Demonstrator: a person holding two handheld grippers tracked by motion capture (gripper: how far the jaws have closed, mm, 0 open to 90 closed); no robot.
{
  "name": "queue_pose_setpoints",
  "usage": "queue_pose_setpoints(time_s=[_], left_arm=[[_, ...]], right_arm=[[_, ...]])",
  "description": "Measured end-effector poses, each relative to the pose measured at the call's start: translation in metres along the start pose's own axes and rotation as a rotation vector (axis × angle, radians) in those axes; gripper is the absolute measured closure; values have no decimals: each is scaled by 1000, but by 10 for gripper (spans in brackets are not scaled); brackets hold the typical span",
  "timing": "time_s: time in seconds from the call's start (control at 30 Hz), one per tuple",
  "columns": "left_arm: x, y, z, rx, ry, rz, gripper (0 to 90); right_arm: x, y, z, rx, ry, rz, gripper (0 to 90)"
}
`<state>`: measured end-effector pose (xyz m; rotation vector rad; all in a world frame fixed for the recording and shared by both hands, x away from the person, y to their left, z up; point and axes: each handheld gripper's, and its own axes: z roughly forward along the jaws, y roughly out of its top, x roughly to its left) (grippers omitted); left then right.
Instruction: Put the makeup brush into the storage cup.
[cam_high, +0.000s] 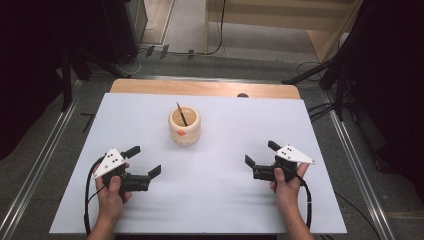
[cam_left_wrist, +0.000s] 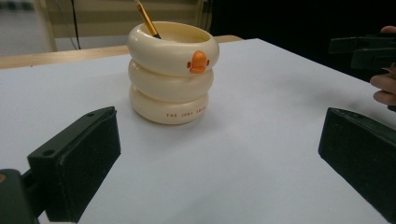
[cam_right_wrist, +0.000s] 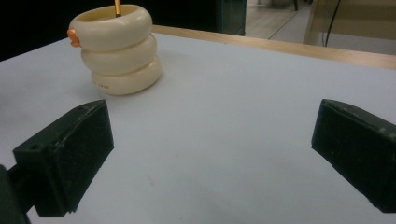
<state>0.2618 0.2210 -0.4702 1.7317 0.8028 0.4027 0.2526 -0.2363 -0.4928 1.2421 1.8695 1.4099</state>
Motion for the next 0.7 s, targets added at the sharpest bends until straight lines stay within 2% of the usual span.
queue_pose_setpoints(time_s=[0.3,0.43,0.7], left_arm=[[0,-1,0,2,0,8,0],[2,-2,0,-3,2,8,0],[1,-2,0,-3,9,9,0]], right_arm=[[-11,-10,-26,-29,12,41,0],[-13,-11,-37,-29,-11,-1,0],[-18,-13,-40,-20,-25,-6,0]])
